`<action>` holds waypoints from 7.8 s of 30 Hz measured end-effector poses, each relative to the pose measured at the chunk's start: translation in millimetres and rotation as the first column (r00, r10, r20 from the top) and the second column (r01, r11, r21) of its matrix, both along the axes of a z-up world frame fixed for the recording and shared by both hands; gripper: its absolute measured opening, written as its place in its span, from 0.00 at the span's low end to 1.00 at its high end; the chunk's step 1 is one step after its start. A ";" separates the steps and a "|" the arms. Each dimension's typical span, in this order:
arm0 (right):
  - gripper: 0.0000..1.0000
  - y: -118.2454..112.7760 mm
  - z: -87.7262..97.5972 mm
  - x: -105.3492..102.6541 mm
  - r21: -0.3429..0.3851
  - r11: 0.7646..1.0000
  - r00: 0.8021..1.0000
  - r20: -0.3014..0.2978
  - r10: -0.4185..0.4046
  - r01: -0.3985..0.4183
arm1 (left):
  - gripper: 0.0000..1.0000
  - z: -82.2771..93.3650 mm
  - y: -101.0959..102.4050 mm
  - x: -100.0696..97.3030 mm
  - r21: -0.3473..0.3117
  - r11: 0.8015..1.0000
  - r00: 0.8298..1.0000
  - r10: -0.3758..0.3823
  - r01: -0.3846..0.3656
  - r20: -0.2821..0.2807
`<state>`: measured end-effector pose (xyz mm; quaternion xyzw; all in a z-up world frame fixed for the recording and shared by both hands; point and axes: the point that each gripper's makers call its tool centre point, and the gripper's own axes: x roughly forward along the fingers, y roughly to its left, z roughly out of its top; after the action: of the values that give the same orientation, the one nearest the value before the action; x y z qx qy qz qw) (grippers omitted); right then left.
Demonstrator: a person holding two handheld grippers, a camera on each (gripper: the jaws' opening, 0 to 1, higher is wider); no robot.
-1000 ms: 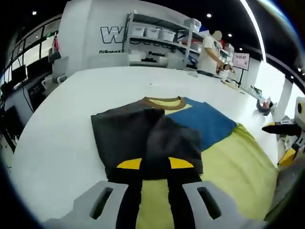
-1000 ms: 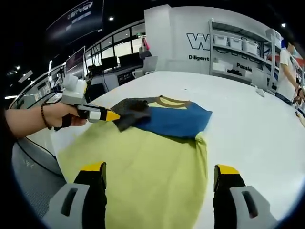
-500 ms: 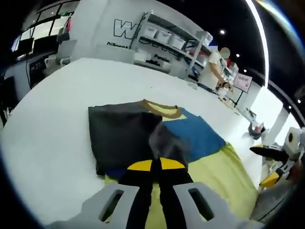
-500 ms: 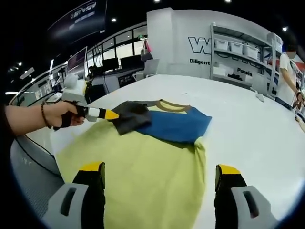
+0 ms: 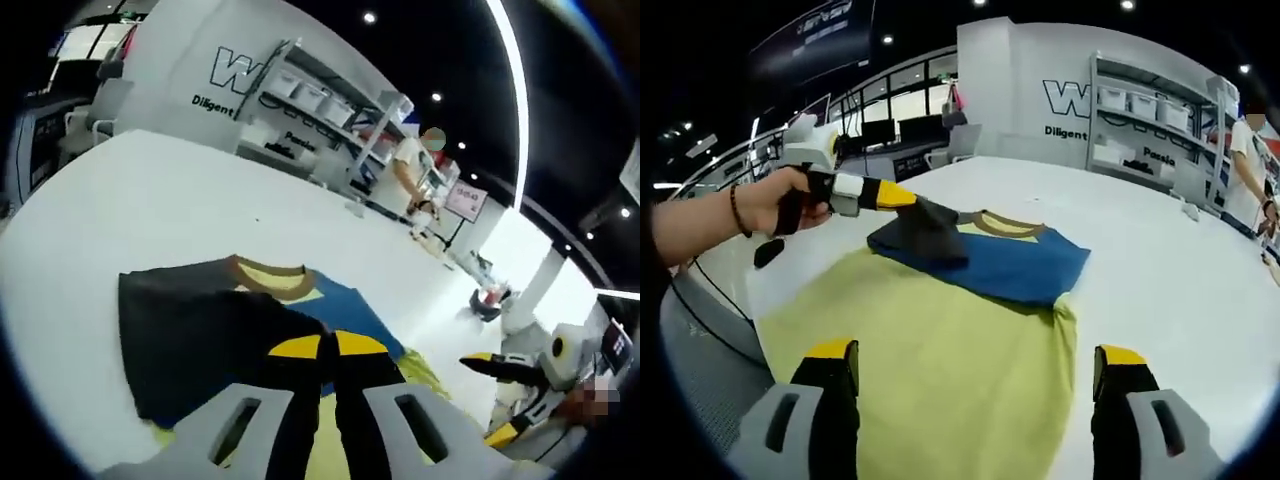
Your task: Fold the garment on the visible template until the final outline fits inside the template.
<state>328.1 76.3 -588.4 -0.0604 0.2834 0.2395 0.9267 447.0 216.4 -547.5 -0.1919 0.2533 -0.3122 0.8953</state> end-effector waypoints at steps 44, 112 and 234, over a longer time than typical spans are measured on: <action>0.27 51.4 17.2 113.2 -0.081 0.984 0.976 0.144 0.166 -0.156 | 0.00 24.9 -72.2 22.4 -0.053 0.988 0.989 -0.145 0.144 -0.014; 0.18 -12.8 -8.7 92.1 -0.018 1.000 0.998 -0.053 -0.015 0.014 | 0.01 -7.9 -69.3 33.0 0.103 0.987 0.992 -0.125 0.123 0.018; 0.34 -44.6 -61.0 -97.7 -0.231 0.805 0.807 -0.401 0.434 -0.547 | 0.25 -96.2 101.1 -210.0 0.551 0.673 0.869 -0.411 0.493 -0.275</action>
<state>230.4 31.7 -649.4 -0.2485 0.4445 0.4288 0.7462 237.1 317.5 -643.7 0.1536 0.4356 -0.4136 0.7846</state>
